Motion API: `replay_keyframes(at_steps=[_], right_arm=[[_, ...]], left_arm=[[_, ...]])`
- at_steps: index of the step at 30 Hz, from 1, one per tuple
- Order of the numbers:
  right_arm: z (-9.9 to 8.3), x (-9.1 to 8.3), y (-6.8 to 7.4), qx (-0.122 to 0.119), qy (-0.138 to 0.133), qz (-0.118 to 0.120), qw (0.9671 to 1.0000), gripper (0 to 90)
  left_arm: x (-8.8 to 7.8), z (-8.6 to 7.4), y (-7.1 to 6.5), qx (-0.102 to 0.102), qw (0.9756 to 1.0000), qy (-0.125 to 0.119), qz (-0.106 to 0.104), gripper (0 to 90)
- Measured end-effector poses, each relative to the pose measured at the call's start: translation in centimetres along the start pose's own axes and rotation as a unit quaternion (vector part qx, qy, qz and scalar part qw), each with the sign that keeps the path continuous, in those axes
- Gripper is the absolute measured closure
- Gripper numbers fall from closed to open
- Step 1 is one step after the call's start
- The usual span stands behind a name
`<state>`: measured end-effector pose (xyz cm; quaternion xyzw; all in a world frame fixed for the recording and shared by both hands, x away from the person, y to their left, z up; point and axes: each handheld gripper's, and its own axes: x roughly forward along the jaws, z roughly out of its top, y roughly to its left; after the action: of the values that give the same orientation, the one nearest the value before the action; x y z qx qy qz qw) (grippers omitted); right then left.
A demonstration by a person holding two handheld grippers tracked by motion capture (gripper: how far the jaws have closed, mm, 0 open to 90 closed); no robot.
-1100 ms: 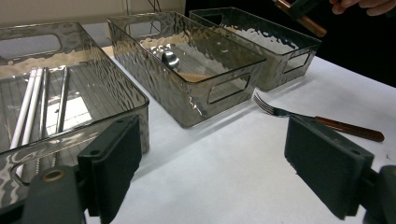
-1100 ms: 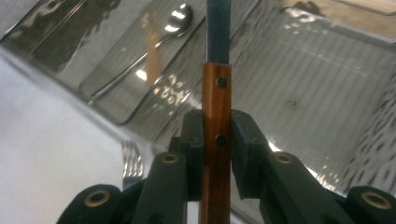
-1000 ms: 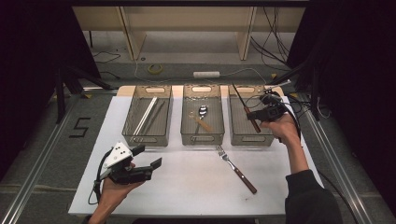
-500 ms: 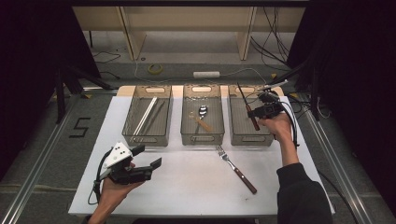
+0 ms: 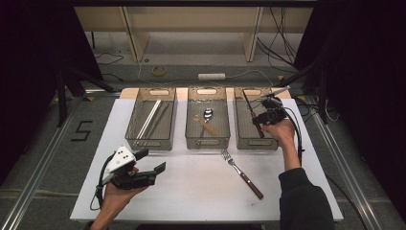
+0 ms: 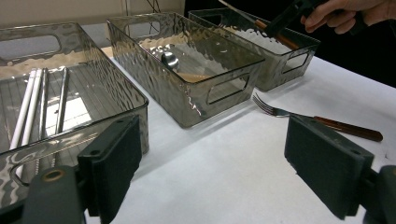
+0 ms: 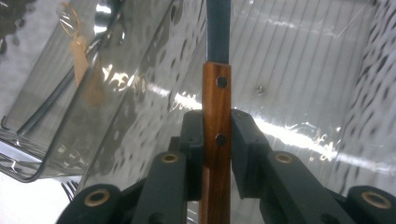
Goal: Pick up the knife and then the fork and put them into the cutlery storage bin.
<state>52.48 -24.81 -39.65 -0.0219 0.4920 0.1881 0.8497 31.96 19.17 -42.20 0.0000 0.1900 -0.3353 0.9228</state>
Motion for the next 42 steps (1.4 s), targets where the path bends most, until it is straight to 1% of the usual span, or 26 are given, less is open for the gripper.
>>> replay_keyframes(at_steps=[7, 9, 12, 13, 14, 15, 17, 20, 24, 27, 29, 32, 35, 38, 42], right_arm=[[-0.3, 0.7, -0.2, 0.005, 0.011, -0.008, 0.9999, 76.7], [-0.4, 0.8, -0.2, 0.008, 0.012, -0.006, 0.9999, 76.7], [-0.4, 1.1, -0.2, 0.005, 0.018, 0.003, 0.9998, 75.4], [-0.4, 1.1, -0.2, 0.005, 0.014, 0.008, 0.9999, 73.1], [-0.3, 1.1, -0.2, 0.009, 0.01, 0.016, 0.9998, 68.6], [-0.3, 1.1, -0.1, 0.009, 0.011, 0.022, 0.9997, 66.8], [-0.2, 0.9, 0.1, -0.002, 0.01, 0.022, 0.9997, 65.0], [-0.3, 0.5, 0.1, -0.006, 0.007, 0.03, 0.9995, 62.6], [-0.5, -0.1, 0.2, -0.016, 0.0, 0.031, 0.9994, 58.5], [-0.7, -0.7, 0.6, -0.035, -0.008, 0.033, 0.9988, 56.6], [-0.8, -1.2, 1.0, -0.043, -0.012, 0.035, 0.9984, 52.1], [-1.1, -2.0, 1.9, -0.064, -0.02, 0.041, 0.9969, 47.1], [-1.5, -3.0, 3.0, -0.088, -0.03, 0.045, 0.9947, 43.1], [-2.2, -4.0, 4.2, -0.114, -0.038, 0.05, 0.9915, 40.3], [-3.4, -4.7, 5.4, -0.14, -0.037, 0.059, 0.9877, 38.3]], left_arm=[[0.0, 0.0, 0.0, 0.0, 1.0, 0.0, 0.0, 18.5], [0.0, 0.0, 0.0, 0.0, 1.0, 0.0, 0.0, 18.5], [0.0, 0.0, 0.0, 0.0, 1.0, 0.001, 0.0, 18.5], [0.0, 0.0, 0.0, 0.0, 1.0, 0.0, 0.0, 18.6], [0.0, 0.0, 0.0, 0.0, 1.0, 0.0, 0.0, 18.6], [0.0, 0.0, 0.0, 0.0, 1.0, 0.0, 0.0, 18.6], [0.0, 0.0, 0.0, 0.0, 1.0, 0.0, 0.0, 18.6], [0.0, 0.0, 0.0, 0.0, 1.0, 0.0, 0.0, 18.6], [0.0, 0.0, 0.0, 0.0, 1.0, 0.001, 0.001, 18.6], [0.0, 0.0, 0.0, 0.0, 1.0, 0.001, 0.001, 18.5], [0.0, 0.0, 0.0, 0.0, 1.0, 0.001, 0.001, 18.5], [0.0, 0.0, 0.0, 0.0, 1.0, 0.002, 0.002, 18.5], [0.0, 0.0, 0.0, 0.0, 1.0, 0.001, 0.001, 18.6], [0.0, -0.1, 0.0, -0.001, 1.0, 0.002, 0.002, 18.5], [0.0, -0.1, 0.0, 0.0, 1.0, 0.002, 0.002, 18.5]])
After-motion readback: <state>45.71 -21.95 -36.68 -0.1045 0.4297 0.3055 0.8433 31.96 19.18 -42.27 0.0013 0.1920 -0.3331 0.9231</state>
